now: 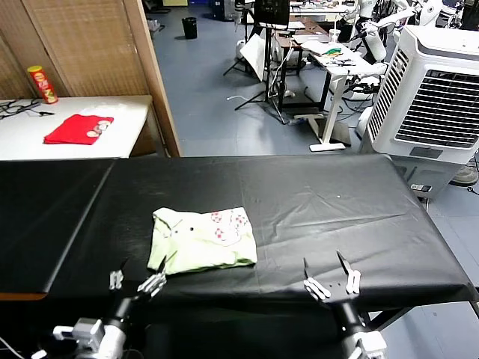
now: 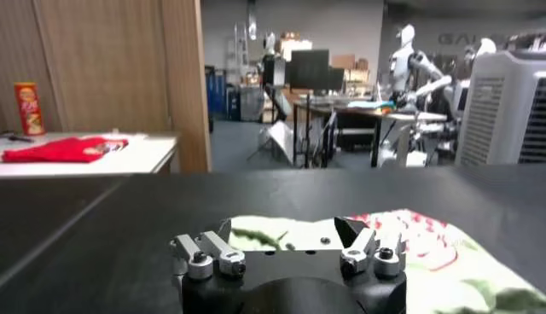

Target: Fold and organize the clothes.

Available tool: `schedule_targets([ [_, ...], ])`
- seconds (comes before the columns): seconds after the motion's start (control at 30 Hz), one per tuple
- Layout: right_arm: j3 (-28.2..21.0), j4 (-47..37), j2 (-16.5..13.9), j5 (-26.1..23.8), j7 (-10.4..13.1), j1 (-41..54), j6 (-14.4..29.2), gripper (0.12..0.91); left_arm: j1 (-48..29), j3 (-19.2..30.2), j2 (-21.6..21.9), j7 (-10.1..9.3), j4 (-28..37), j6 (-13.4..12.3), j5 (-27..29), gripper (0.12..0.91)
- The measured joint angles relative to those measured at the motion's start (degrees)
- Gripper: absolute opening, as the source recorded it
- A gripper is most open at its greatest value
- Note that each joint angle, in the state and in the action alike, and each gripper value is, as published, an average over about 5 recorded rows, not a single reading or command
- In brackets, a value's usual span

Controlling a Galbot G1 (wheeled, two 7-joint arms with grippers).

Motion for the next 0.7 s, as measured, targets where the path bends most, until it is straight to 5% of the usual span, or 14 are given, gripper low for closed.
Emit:
schedule_targets([
  [0.43, -1.6, 9.8, 1.3, 1.7, 8.7, -12.7, -9.9, 0.798, 10.6, -5.9, 0.5, -0.23, -5.9, 6.0, -3.2, 0.798],
  [0.7, -2.0, 11.5, 1.3, 2.3, 9.4, -13.9, -11.6, 0.798, 11.9, -7.8, 0.3, 0.13, -7.2, 7.7, -3.4, 0.798],
])
